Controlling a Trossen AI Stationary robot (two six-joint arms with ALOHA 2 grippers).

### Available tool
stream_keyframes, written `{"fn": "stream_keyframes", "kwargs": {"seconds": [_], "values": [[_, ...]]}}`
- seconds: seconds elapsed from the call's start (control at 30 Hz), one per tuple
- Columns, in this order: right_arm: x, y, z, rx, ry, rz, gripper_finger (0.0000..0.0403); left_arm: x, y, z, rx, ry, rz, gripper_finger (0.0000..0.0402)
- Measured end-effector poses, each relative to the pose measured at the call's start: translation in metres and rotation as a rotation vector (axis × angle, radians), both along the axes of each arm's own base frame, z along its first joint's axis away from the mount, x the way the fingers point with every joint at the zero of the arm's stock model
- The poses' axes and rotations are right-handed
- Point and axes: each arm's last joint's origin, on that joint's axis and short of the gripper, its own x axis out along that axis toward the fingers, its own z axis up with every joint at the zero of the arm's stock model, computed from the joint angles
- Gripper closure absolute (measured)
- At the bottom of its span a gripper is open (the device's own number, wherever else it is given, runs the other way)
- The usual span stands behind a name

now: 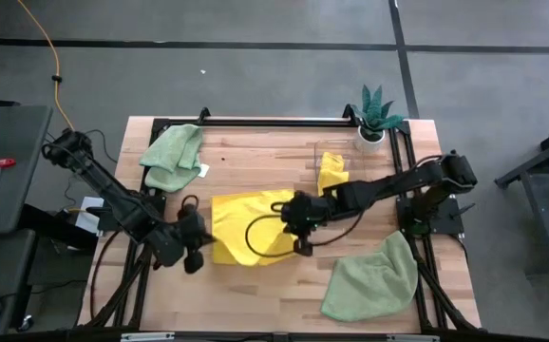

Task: Fold microfiber towels
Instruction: Fold the yellow microfiber towel

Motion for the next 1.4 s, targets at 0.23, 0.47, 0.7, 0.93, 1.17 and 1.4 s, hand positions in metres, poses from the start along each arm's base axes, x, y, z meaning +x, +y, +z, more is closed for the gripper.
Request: {"fn": "stream_keyframes", "kwargs": {"seconds": [0.23, 0.47, 0.7, 0.93, 1.17, 1.4], "values": [[-0.002, -0.027, -0.004, -0.051, 0.063, -0.233, 0.0403, 0.002, 0.02, -0.009, 0.049, 0.07, 0.197, 0.0401], [-0.003, -0.046, -0.006, -0.089, 0.088, -0.395, 0.0403, 0.012, 0.038, -0.016, 0.076, 0.061, 0.397, 0.0401], [-0.004, -0.058, -0.017, -0.052, 0.158, -0.533, 0.0403, 0.015, 0.051, -0.023, 0.06, 0.099, 0.52, 0.0401], [0.001, -0.062, -0.027, -0.029, 0.179, -0.588, 0.0403, 0.014, 0.057, -0.03, 0.062, 0.094, 0.644, 0.0401], [0.002, -0.066, -0.029, -0.042, 0.178, -0.614, 0.0403, 0.016, 0.059, -0.04, 0.089, 0.14, 0.691, 0.0401], [0.003, -0.072, -0.031, -0.057, 0.175, -0.659, 0.0403, 0.019, 0.059, -0.046, 0.134, 0.158, 0.702, 0.0401]]}}
